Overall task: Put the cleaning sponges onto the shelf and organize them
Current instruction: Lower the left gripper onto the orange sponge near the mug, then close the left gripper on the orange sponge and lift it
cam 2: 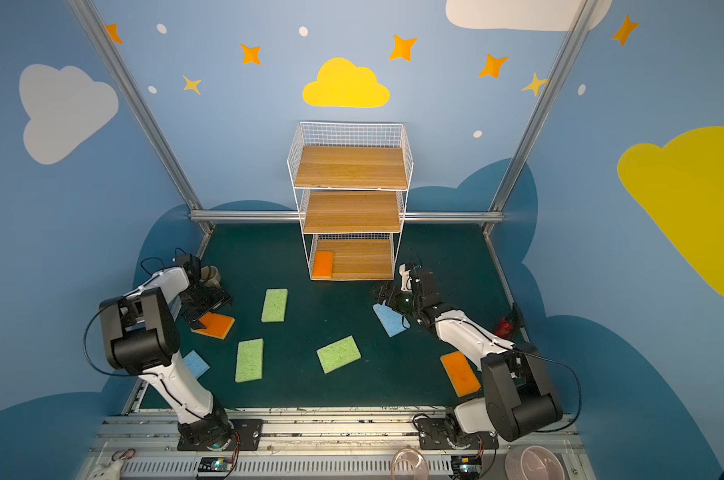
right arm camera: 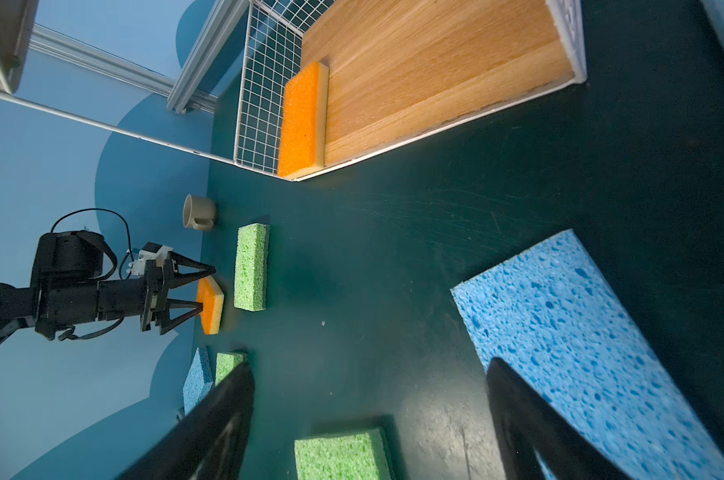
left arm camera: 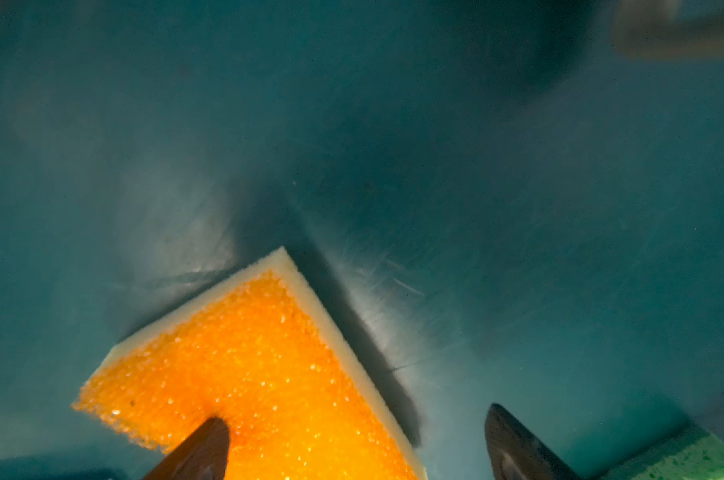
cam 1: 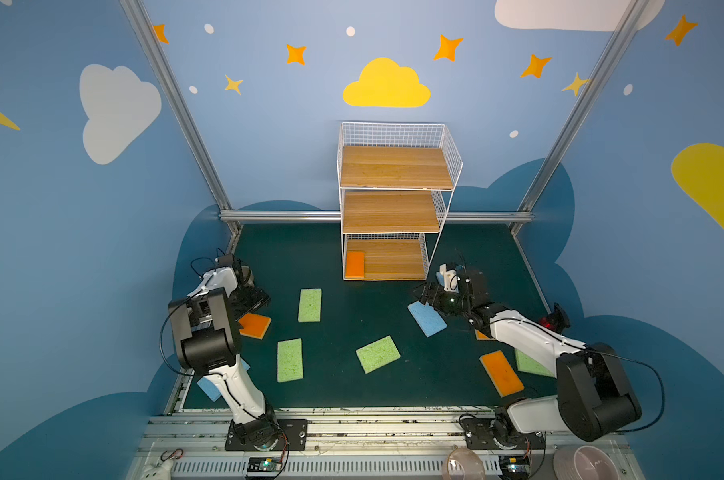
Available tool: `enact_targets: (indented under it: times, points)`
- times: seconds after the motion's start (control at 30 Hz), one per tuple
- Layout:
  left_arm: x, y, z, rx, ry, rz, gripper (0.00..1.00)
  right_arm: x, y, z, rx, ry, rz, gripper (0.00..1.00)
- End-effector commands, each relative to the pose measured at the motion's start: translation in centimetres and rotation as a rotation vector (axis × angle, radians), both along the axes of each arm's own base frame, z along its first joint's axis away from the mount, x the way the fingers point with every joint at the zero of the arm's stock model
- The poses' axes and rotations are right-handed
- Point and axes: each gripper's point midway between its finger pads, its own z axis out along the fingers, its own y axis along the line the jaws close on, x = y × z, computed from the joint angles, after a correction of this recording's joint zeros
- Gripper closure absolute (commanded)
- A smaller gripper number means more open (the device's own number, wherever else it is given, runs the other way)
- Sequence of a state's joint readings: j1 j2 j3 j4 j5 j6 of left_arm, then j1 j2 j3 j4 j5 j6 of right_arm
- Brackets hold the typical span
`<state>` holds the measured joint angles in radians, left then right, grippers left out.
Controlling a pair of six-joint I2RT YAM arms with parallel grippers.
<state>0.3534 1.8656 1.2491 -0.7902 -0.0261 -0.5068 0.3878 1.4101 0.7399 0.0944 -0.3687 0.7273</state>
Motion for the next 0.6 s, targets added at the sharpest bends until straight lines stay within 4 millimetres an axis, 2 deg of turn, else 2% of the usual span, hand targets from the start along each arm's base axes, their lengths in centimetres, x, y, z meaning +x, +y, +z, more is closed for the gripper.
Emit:
enact_targets:
  times: [0.0, 0.27, 0.37, 0.47, 0.57]
  points:
    - [1.5, 0.5, -1.5, 0.001, -0.042, -0.008, 0.10, 0.3, 0.1, 0.3, 0.016, -0.009, 0.002, 0.14]
    - [1.5, -0.1, -2.3, -0.013, -0.035, -0.022, 0.31, 0.3, -0.2, 0.4, 0.016, -0.011, -0.008, 0.14]
    - [1.5, -0.3, -1.9, -0.004, -0.037, -0.035, 0.38, 0.3, -0.3, 0.6, 0.019, -0.015, -0.011, 0.15]
    - [1.5, -0.7, -1.4, 0.005, -0.044, -0.055, 0.50, 0.2, -0.4, 0.6, 0.022, -0.015, -0.013, 0.15]
    - [1.6, -1.3, -0.6, 0.023, -0.052, -0.086, 0.55, 0.2, -0.6, 0.9, 0.026, -0.021, -0.017, 0.15]
